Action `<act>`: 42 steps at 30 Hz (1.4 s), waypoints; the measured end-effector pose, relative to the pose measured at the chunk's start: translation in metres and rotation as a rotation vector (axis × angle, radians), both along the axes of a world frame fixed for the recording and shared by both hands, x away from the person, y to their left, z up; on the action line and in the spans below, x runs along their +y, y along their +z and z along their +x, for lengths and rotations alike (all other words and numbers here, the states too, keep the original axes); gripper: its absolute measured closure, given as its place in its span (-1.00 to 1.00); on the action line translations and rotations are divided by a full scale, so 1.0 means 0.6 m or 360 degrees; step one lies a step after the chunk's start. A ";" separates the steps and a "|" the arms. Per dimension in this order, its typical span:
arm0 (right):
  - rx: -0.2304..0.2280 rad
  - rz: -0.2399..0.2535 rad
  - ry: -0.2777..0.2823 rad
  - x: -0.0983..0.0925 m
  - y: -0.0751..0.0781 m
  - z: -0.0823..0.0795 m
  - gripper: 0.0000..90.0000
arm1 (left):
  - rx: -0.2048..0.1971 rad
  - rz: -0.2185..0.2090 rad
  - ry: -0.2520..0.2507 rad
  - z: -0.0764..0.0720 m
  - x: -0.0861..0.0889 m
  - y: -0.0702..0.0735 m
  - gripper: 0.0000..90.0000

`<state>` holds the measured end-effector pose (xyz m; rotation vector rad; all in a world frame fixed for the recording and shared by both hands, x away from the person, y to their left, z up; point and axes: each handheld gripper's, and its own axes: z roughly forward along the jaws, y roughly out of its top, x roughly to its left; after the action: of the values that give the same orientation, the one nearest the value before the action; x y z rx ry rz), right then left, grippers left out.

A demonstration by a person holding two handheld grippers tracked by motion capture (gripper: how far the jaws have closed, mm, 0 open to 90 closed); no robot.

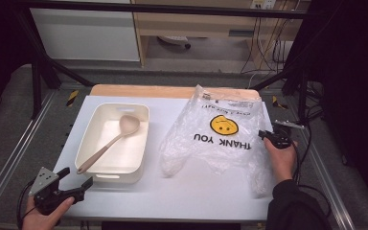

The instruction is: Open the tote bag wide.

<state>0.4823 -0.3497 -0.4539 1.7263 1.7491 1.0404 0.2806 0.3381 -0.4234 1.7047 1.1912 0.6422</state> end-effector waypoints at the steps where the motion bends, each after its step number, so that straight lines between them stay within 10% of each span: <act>1: -0.0005 -0.0027 0.0019 0.002 0.003 -0.003 0.25 | -0.0001 -0.0001 -0.0001 0.000 0.000 0.000 -0.88; 9: -0.0096 -0.0193 0.0150 0.042 0.050 -0.049 -0.51 | -0.0008 0.0007 0.0006 -0.001 0.001 0.001 -0.88; 16: -0.0092 -0.0246 0.0364 0.112 0.057 -0.090 -0.74 | -0.0011 0.0011 0.0002 -0.002 0.001 0.002 -0.88; 42: -0.0024 -0.0259 0.1053 0.379 0.044 -0.154 -0.81 | -0.0024 0.0004 -0.0007 -0.003 0.001 0.003 -0.88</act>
<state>0.3896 -0.1224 -0.4277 1.0452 2.3899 1.1104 0.2787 0.3387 -0.4215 1.7015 1.1765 0.6532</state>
